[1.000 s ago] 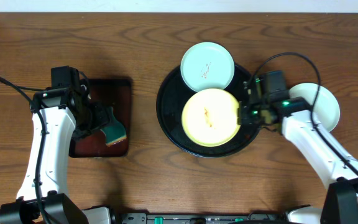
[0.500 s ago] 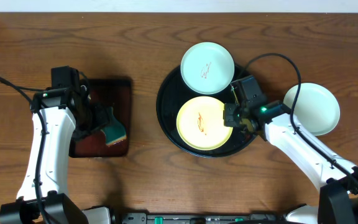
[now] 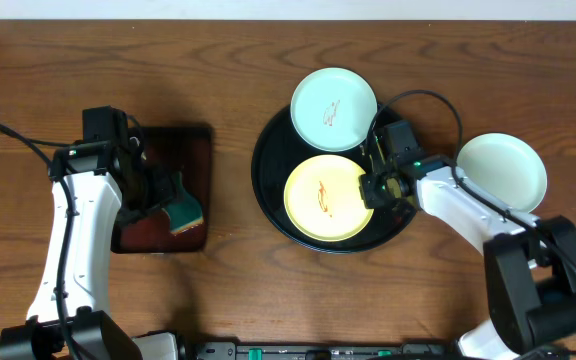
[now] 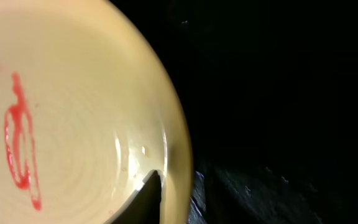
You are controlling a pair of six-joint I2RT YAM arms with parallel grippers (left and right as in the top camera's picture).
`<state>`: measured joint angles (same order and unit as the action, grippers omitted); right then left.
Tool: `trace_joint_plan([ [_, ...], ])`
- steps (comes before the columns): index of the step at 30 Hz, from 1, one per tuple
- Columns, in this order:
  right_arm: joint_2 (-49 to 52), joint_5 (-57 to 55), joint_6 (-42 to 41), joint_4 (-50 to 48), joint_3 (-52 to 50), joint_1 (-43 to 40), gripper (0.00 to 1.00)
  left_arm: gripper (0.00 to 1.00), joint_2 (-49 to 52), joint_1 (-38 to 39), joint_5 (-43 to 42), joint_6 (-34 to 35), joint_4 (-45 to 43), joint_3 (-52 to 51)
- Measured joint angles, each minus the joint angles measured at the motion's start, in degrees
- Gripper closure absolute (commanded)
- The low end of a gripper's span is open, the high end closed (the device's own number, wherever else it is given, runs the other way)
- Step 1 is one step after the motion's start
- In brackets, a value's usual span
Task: Clean dirty plates on tray and stack at the side
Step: 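Grasp the green sponge again with the left gripper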
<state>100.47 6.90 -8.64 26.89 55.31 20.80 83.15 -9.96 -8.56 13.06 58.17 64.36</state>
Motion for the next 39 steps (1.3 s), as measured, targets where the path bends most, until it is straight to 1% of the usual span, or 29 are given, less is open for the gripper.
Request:
trace_joint_plan([
  [2,0.72,0.39,0.13,-0.26,0.00,0.00,0.98,0.33,0.00,0.00,0.00,0.00,0.00,0.00],
  [3,0.81,0.31,-0.09,-0.28,0.00,-0.02,0.99,0.33,0.00,0.00,-0.02,0.00,0.00,0.00],
  [10,0.72,-1.86,-4.90,-0.83,0.04,-0.15,0.99,0.33,0.00,0.00,0.00,0.00,0.37,-0.02],
  [12,0.72,-2.12,-5.79,-0.83,0.07,-0.15,0.99,0.34,0.00,0.00,0.00,0.00,0.26,-0.26],
  [13,0.72,-2.19,-6.10,-0.83,0.07,-0.15,0.99,0.37,0.00,0.00,0.00,0.02,0.02,-0.50],
  [14,0.72,-2.23,-6.47,-0.83,0.07,-0.15,0.99,0.39,-0.02,0.00,0.00,0.15,-1.03,-1.18],
  [18,0.72,-2.32,-7.28,-0.81,0.07,-0.15,0.99,0.40,0.00,0.00,0.00,0.96,-6.29,-5.73],
  [20,0.72,-2.36,-7.43,-0.81,0.09,-0.15,0.99,0.47,0.04,0.00,0.02,1.60,-10.21,-8.81],
  [21,0.72,-2.38,-7.48,-0.79,0.09,-0.15,0.99,0.48,0.11,0.00,0.07,1.88,-11.96,-10.19],
  [24,0.72,-2.40,-7.50,-0.74,0.09,-0.15,0.99,0.48,0.66,0.00,0.15,1.95,-15.04,-12.90],
  [31,0.72,-2.40,-7.50,-0.68,0.11,-0.15,0.99,0.47,1.44,1.27,0.20,1.95,-18.29,-13.33],
  [34,0.72,-2.45,-7.50,-0.59,0.13,-0.15,0.99,0.47,1.49,3.21,0.85,2.12,-19.85,-13.33],
  [35,0.72,-2.43,-7.50,-0.57,0.13,-0.15,0.99,0.46,1.66,4.28,1.55,2.43,-20.48,-13.33],
  [36,0.72,-2.45,-7.50,-0.57,0.13,-0.15,0.99,0.43,1.88,5.11,2.05,2.80,-20.81,-13.33],
  [39,0.72,-2.45,-7.52,-0.55,0.13,-0.15,0.99,0.42,3.89,7.65,4.61,5.31,-21.33,-13.33],
])
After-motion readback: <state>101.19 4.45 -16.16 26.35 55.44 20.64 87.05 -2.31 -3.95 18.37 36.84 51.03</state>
